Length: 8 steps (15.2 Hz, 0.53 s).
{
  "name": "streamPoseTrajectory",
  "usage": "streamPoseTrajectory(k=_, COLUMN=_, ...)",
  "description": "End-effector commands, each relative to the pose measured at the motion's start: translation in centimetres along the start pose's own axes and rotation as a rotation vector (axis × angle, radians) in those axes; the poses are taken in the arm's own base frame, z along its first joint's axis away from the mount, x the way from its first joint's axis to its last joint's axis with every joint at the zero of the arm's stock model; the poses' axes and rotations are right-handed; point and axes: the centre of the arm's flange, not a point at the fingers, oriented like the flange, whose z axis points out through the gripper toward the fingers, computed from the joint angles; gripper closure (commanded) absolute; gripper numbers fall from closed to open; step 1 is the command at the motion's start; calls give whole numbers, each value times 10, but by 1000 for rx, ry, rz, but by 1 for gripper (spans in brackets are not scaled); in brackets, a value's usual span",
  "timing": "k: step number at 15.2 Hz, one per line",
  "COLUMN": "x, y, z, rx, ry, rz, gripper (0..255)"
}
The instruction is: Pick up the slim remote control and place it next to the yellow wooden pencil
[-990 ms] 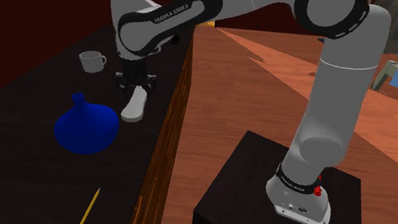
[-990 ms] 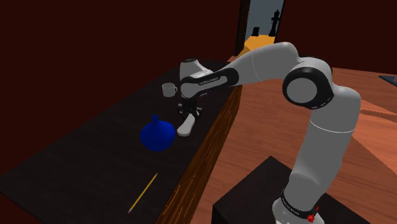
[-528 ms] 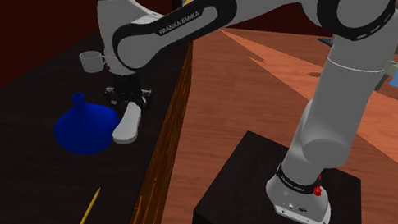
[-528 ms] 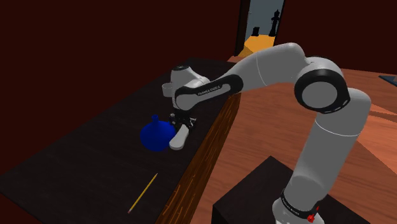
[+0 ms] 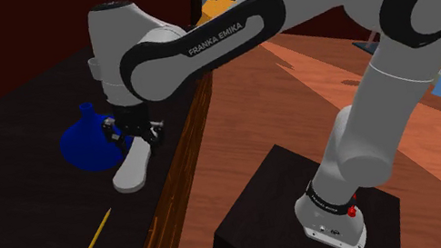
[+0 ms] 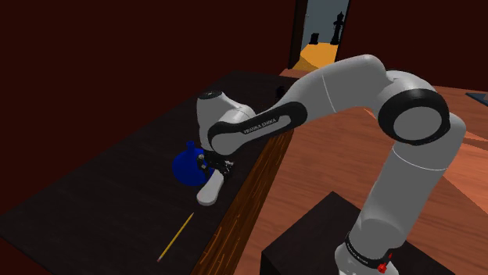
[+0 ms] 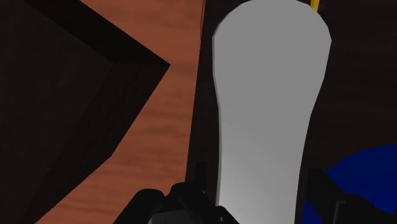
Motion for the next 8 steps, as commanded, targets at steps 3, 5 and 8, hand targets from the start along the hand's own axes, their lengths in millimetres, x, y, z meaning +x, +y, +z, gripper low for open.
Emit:
streamPoseTrajectory(k=3, x=-45, y=5, z=6, rx=0, ry=0, rz=2, gripper=255)
streamPoseTrajectory(k=5, x=-45, y=5, z=16, rx=0, ry=0, rz=2, gripper=255)
streamPoseTrajectory(k=8, x=-45, y=5, z=32, rx=0, ry=0, rz=2, gripper=255)
